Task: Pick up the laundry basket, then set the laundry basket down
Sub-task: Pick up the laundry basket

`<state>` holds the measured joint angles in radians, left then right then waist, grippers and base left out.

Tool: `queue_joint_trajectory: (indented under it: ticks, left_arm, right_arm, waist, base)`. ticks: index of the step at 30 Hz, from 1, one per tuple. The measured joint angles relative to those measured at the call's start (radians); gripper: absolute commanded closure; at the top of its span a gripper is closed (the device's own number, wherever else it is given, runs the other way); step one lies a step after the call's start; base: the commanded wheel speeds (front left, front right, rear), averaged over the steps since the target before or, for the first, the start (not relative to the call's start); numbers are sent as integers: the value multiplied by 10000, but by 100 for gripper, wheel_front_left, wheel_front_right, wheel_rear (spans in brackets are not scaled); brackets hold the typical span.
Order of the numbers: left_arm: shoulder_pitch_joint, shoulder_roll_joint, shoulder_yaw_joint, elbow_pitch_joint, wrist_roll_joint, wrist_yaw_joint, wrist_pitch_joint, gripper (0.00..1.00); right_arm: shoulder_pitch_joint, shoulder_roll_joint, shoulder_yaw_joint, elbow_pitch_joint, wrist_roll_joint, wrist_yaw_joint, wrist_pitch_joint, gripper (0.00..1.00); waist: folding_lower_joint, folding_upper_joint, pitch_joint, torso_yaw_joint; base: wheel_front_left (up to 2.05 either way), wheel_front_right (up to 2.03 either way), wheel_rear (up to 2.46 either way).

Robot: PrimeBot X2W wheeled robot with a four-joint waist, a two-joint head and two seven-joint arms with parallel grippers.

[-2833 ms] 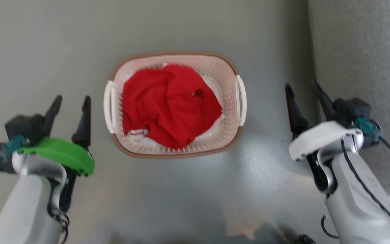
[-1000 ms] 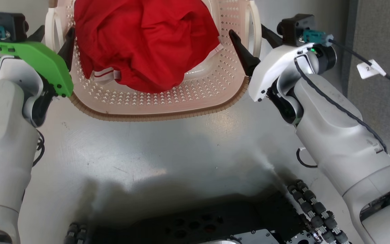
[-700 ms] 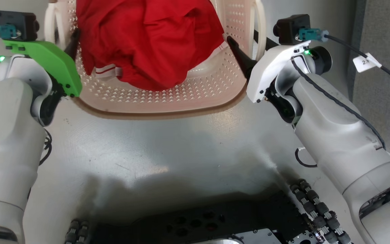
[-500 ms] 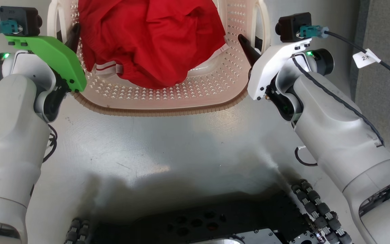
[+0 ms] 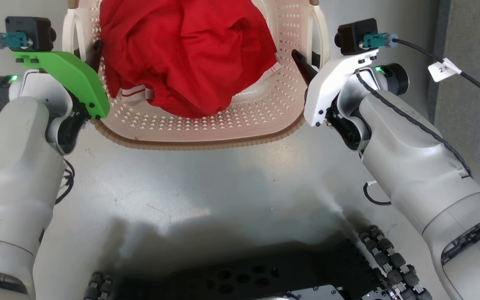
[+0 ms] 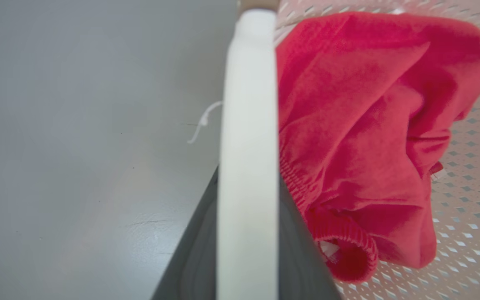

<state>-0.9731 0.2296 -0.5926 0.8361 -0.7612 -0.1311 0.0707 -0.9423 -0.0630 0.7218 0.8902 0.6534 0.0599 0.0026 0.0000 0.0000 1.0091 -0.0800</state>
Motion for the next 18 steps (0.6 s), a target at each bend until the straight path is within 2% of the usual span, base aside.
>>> queue_joint_trajectory:
  ticks: [18]
  left_arm:
    - [430, -291, -761, 640, -1576, 94, 1035, 100]
  right_arm:
    - [-78, 69, 614, 1218, 779, 184, 1106, 100]
  waist:
    - [0, 0, -1568, -62]
  base:
    - [0, 0, 0]
